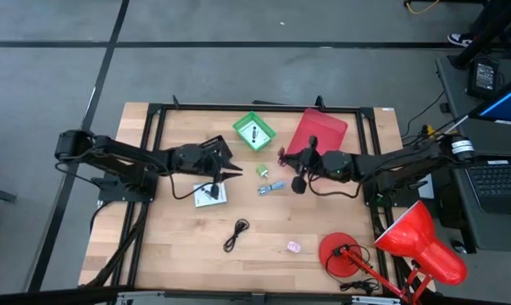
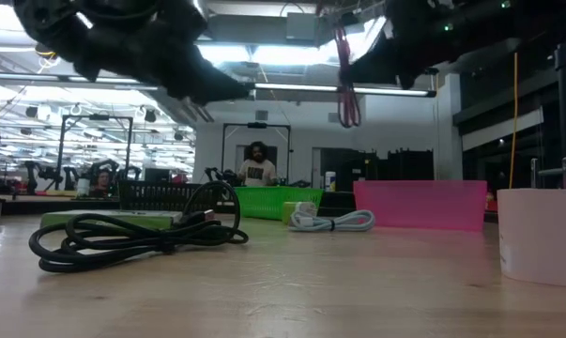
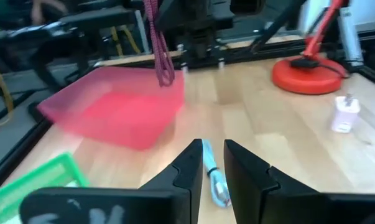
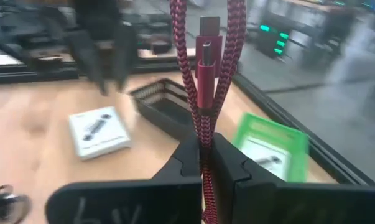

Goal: Pick and place items into bin
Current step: Put the pink charger cable into the pink bin

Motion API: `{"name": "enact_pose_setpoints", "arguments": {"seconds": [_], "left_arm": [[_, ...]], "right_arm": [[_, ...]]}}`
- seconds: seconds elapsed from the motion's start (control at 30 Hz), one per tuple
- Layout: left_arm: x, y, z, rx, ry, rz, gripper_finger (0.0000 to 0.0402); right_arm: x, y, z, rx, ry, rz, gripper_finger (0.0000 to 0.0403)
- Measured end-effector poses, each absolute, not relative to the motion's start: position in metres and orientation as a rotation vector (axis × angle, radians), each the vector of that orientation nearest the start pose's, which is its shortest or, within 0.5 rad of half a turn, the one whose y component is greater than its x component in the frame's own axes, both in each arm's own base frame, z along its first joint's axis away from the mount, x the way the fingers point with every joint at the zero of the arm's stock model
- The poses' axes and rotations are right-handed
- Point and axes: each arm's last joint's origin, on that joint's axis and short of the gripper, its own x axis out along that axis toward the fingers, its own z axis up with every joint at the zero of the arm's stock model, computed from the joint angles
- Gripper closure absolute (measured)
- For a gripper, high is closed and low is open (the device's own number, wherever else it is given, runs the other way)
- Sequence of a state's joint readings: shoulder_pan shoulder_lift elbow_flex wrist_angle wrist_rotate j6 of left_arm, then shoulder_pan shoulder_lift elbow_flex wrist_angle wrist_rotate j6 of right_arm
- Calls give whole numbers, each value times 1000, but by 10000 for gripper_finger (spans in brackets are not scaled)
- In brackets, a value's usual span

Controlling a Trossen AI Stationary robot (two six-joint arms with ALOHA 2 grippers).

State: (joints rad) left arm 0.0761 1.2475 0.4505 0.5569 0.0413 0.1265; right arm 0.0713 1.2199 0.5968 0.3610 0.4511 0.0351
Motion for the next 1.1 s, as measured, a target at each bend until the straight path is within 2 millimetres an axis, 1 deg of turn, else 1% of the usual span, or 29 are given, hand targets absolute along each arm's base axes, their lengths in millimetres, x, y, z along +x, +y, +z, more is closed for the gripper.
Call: {"name": "enact_pose_setpoints", "arguments": {"seconds": [0.13, 0.27, 0.37, 0.57, 0.67, 0.77, 0.83, 1.0, 1.1], "left_arm": [[235, 18, 194, 109, 246, 46, 342], [234, 17, 198, 160, 217, 43, 341], [234, 17, 201, 189, 193, 42, 343], [235, 18, 204, 232, 160, 47, 341], [235, 19, 207, 235, 134, 71, 342], [235, 23, 208, 235, 125, 91, 344], [235, 25, 209, 234, 120, 101, 345], [234, 29, 209, 230, 121, 119, 345], [234, 32, 209, 226, 119, 130, 345]], "right_arm": [[248, 3, 232, -15, 278, -485, 403], [240, -1, 230, 23, 309, -628, 403], [228, -5, 228, 50, 342, -775, 403], [205, -12, 225, 134, 387, -946, 403], [197, -16, 221, 175, 428, -986, 403], [194, -24, 217, 217, 497, -966, 403], [193, -30, 216, 245, 524, -960, 403], [190, -51, 214, 238, 594, -970, 403], [187, -63, 213, 263, 626, -963, 403]]}}
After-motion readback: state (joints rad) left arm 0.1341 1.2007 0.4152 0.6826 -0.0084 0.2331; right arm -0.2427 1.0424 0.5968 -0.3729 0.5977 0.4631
